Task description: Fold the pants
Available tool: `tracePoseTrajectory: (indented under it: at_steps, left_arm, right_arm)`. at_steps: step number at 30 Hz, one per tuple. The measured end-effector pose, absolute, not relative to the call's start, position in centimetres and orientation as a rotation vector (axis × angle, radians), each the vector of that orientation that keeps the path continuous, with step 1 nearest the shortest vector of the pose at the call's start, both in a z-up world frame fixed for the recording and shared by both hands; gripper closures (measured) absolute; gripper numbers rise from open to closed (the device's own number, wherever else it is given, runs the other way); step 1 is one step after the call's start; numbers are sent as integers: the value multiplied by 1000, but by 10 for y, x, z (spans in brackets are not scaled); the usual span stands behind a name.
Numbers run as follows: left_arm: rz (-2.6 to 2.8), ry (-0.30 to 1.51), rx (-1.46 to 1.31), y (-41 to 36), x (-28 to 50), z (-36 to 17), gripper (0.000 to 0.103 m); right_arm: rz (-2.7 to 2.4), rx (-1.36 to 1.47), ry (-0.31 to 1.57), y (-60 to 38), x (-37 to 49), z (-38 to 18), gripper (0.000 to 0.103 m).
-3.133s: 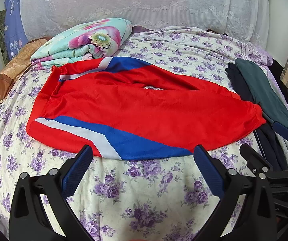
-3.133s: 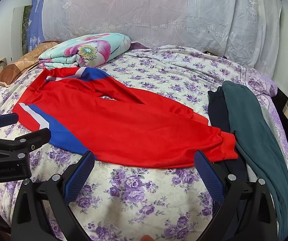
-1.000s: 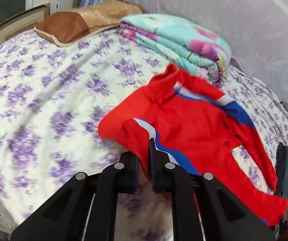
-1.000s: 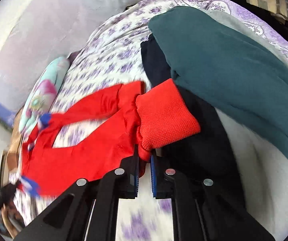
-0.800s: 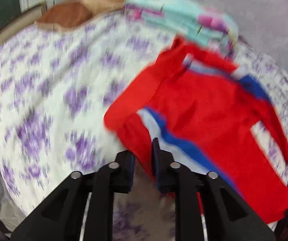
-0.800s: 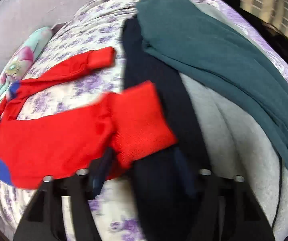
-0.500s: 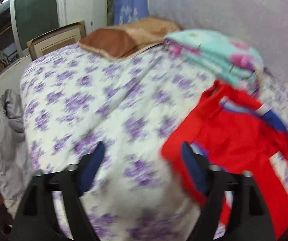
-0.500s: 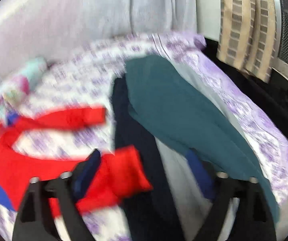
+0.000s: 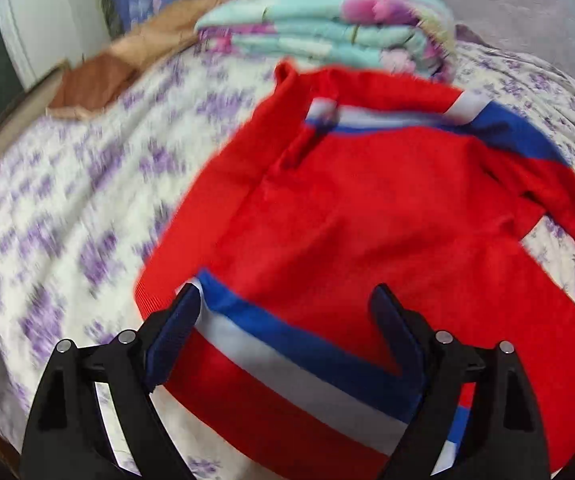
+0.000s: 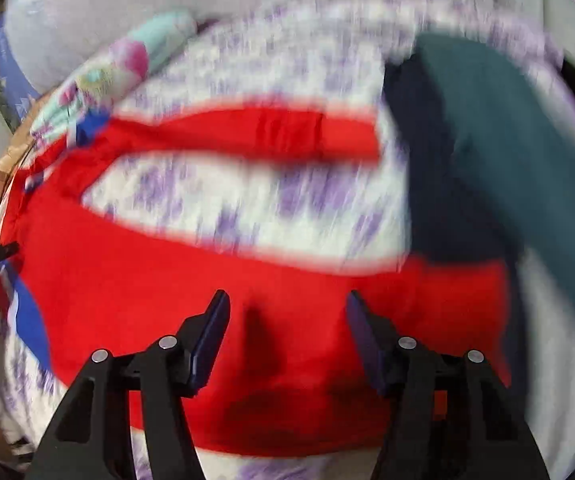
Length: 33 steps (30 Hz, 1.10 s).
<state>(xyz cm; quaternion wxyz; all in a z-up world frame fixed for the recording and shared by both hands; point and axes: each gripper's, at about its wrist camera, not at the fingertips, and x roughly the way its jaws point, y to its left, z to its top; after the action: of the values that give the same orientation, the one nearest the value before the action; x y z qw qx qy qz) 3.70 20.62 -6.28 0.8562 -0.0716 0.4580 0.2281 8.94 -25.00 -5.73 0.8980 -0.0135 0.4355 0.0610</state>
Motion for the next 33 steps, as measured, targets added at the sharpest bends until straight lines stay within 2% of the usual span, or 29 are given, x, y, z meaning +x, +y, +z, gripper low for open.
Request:
tracePoseTrajectory:
  at_steps: [3, 4, 6, 7, 12, 13, 14, 17, 22, 25, 27, 28, 29, 30, 33]
  left_arm:
    - [439, 863, -119, 183, 40, -38, 7]
    - [423, 850, -103, 175, 44, -35, 7]
    - [391, 846, -75, 159, 56, -34, 7]
    - [366, 846, -71, 154, 63, -36, 7]
    - [289, 879, -90, 126, 95, -56, 7]
    - [291, 888, -103, 125, 101, -60, 7]
    - [298, 895, -118, 125, 108, -64, 7]
    - [329, 903, -147, 124, 124, -70, 7]
    - [402, 899, -137, 143, 129, -81, 7]
    - [402, 896, -197, 165, 126, -85, 7]
    - [384, 891, -242, 174, 125, -83, 7]
    - [383, 885, -243, 175, 125, -82, 7]
    - [383, 881, -239, 175, 125, -81, 7]
    - [381, 879, -240, 175, 124, -82, 7]
    - [373, 872, -249, 176, 124, -84, 7]
  right_arm:
    - [70, -174, 794, -251, 121, -55, 35]
    - [76, -212, 809, -249, 134, -60, 35]
    - [109, -295, 832, -237, 153, -74, 46]
    - [109, -345, 832, -232, 159, -79, 49]
    - [132, -441, 873, -215, 181, -98, 49]
    - [121, -441, 877, -215, 184, -98, 57]
    - [121, -425, 886, -216, 187, -97, 71]
    - [129, -379, 905, -221, 194, -90, 88]
    - [274, -205, 993, -234, 180, -45, 89]
    - [320, -115, 916, -244, 186, 3, 89]
    - [222, -124, 865, -247, 216, 21, 87]
    - [127, -161, 830, -247, 236, 23, 72]
    - [30, -184, 794, -247, 256, 23, 43]
    - [-90, -187, 737, -249, 280, 20, 33]
    - [-236, -204, 745, -252, 314, 3, 33]
